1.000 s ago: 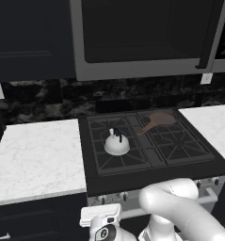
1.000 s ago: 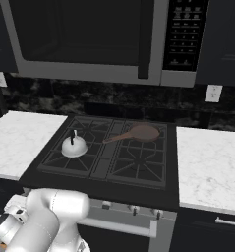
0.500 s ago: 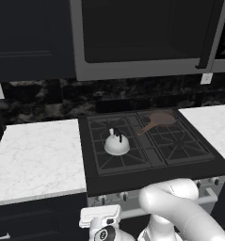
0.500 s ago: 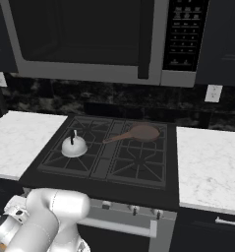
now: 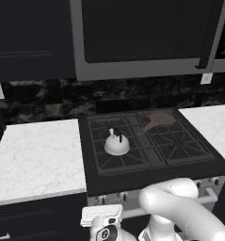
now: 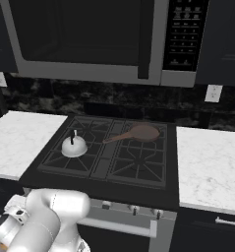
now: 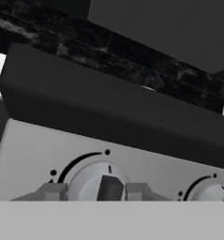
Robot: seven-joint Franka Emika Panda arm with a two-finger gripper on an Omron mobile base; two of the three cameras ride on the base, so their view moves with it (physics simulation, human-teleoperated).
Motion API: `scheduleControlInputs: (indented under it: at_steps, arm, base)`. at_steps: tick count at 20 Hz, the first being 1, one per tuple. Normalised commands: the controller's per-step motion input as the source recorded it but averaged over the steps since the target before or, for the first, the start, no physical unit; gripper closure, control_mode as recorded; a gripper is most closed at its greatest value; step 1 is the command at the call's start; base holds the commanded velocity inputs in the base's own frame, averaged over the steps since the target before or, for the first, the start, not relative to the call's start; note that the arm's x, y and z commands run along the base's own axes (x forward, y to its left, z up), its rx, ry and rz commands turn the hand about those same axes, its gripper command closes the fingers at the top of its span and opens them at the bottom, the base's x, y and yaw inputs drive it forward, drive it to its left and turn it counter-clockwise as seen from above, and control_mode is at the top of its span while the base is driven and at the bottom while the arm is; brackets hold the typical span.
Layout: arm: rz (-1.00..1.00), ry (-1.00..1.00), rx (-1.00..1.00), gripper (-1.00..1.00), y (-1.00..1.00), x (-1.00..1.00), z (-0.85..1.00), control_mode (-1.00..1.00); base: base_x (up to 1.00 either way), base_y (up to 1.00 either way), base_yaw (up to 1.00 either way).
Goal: Pick the kettle from the counter and place it on a stove burner. Then turn the burner on.
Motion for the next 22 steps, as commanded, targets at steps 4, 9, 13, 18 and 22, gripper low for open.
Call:
scheduleControlInputs:
  at_steps: [4,9,13,18,22]
  arm:
    - [0.00,0.15,-0.13,1.00,0.00,0.14,0.03,-1.00]
    - [0.01,0.15,-0.24,1.00,0.02,0.28,0.01,-1.00]
    - [0.06,0.16,-0.32,1.00,0.18,0.34,0.01,-1.00]
    - [0.07,0.24,-0.32,1.00,0.31,0.39,0.14,-1.00]
    - [0.08,0.30,-0.34,1.00,0.48,0.46,0.32,-1.00]
  base:
    - [0.00,0.00,0.00]
    - [0.00,0.00,0.00]
    - [0.00,0.00,0.00]
    - [0.00,0.00,0.00]
    - [0.00,0.00,0.00]
